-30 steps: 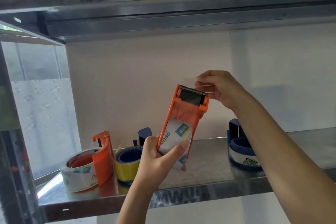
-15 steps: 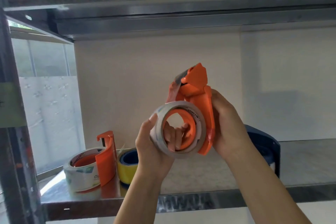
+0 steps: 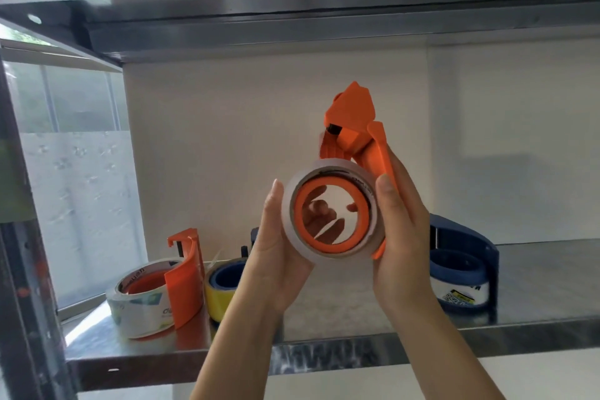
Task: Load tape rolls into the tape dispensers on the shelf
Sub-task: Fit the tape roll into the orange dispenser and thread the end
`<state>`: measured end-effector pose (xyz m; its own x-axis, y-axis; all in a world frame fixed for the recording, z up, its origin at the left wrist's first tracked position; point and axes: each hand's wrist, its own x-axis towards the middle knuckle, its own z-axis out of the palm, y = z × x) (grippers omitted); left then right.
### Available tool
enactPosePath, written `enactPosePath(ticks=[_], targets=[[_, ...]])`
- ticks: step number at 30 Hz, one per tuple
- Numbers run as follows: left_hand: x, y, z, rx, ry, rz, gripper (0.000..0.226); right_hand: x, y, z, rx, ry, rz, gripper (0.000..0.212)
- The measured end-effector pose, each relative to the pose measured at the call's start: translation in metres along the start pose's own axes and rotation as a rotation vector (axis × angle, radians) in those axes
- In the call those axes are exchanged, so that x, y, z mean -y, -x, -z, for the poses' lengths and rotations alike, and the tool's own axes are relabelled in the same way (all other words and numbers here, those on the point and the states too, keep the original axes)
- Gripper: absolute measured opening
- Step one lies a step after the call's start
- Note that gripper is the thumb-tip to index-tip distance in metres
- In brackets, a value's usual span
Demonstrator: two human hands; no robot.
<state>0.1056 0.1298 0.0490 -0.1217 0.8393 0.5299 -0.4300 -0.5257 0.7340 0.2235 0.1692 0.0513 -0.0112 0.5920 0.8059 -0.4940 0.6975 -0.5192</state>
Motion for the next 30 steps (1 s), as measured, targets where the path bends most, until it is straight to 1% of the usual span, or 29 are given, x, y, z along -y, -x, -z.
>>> enactPosePath(ticks=[3, 5, 7, 10, 12, 16, 19, 21, 24, 25, 27, 29, 30], targets=[[-0.012, 0.001, 0.008, -0.056, -0.216, 0.023, 0.058, -0.004, -0.006, 0.01, -0.044, 0.044, 0.003, 0.054], [-0.016, 0.005, 0.012, -0.028, -0.288, 0.028, 0.054, -0.007, -0.008, 0.014, -0.05, 0.07, 0.015, 0.052], [-0.016, 0.009, 0.016, 0.048, -0.298, 0.038, 0.051, -0.011, -0.008, 0.016, -0.05, 0.071, 0.025, 0.048], [-0.009, 0.014, 0.022, 0.081, -0.315, 0.046, 0.067, -0.014, -0.006, 0.017, -0.023, 0.035, 0.024, 0.044], [-0.005, 0.016, 0.024, 0.082, -0.299, 0.04, 0.07, -0.017, -0.003, 0.018, -0.015, 0.013, 0.001, 0.049], [-0.003, 0.016, 0.025, 0.081, -0.276, 0.045, 0.07, -0.02, 0.0, 0.02, -0.032, 0.002, -0.036, 0.052], [-0.002, 0.015, 0.026, 0.091, -0.285, 0.047, 0.069, -0.021, 0.0, 0.021, -0.025, 0.007, -0.07, 0.062], [-0.001, 0.015, 0.026, 0.087, -0.284, 0.038, 0.073, -0.023, 0.002, 0.024, 0.008, 0.017, -0.086, 0.071], [-0.001, 0.017, 0.026, 0.054, -0.247, 0.022, 0.079, -0.026, 0.005, 0.03, 0.097, 0.011, -0.096, 0.07], [-0.002, 0.017, 0.026, 0.038, -0.243, 0.014, 0.076, -0.026, 0.005, 0.032, 0.129, 0.021, -0.095, 0.07], [-0.004, 0.018, 0.024, 0.006, -0.281, -0.004, 0.062, -0.028, 0.006, 0.033, 0.171, 0.085, -0.086, 0.081], [-0.002, 0.018, 0.021, -0.02, -0.353, -0.013, 0.049, -0.031, 0.007, 0.032, 0.158, 0.147, -0.1, 0.089], [0.0, 0.019, 0.02, -0.037, -0.381, -0.01, 0.044, -0.033, 0.007, 0.032, 0.135, 0.167, -0.111, 0.088]])
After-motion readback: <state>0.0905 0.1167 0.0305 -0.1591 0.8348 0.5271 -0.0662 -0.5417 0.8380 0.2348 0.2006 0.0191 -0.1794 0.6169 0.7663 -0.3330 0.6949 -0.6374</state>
